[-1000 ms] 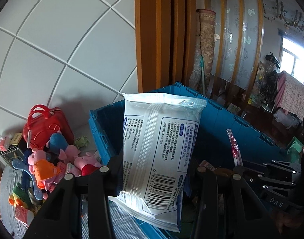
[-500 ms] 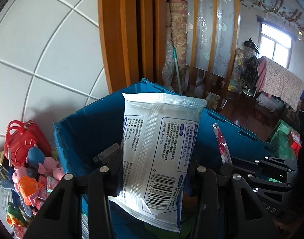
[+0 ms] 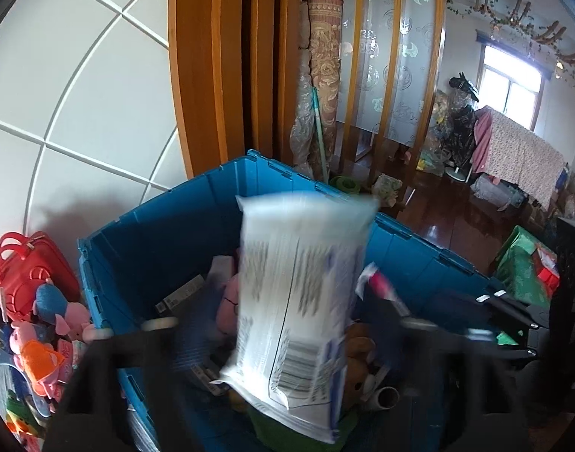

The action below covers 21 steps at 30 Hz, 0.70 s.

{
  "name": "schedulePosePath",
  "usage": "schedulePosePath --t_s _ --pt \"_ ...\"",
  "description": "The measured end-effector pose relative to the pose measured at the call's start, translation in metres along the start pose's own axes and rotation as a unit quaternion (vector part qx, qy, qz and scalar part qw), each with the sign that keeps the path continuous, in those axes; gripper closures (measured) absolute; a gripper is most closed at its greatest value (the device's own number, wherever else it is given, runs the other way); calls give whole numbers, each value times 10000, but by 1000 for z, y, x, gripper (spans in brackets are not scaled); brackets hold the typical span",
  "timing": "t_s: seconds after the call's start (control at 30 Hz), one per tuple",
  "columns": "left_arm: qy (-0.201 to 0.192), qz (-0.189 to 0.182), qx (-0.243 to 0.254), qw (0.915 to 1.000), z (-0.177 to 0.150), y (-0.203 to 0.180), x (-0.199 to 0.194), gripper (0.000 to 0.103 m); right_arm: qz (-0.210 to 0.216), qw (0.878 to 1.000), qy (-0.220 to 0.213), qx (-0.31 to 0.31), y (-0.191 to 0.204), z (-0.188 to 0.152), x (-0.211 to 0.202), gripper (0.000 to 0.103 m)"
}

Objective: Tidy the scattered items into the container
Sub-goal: 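Open the left tool over the bin while the right tool releases the tube inside, then bring both tools back from the bin to the heap of items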

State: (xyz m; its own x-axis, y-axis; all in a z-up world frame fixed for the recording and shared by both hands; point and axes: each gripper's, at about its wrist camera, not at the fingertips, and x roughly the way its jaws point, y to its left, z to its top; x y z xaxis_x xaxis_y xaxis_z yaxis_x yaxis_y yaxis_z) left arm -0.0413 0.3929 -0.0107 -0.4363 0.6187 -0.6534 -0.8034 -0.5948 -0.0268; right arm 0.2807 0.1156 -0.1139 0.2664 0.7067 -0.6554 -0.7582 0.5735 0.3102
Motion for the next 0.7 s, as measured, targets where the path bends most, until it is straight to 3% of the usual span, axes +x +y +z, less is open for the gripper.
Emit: schedulePosePath --t_s 0.03,0.33,0.7 --pt "45 53 31 10000 0 1 1 0 -55 9999 -66 62 -3 0 0 1" --pt "204 306 -196 9991 -13 31 -5 0 -79 9998 -91 143 -4 0 8 0" --pt "205 974 -949 9905 -58 109 -47 0 552 9971 -28 -526 80 7 19 0"
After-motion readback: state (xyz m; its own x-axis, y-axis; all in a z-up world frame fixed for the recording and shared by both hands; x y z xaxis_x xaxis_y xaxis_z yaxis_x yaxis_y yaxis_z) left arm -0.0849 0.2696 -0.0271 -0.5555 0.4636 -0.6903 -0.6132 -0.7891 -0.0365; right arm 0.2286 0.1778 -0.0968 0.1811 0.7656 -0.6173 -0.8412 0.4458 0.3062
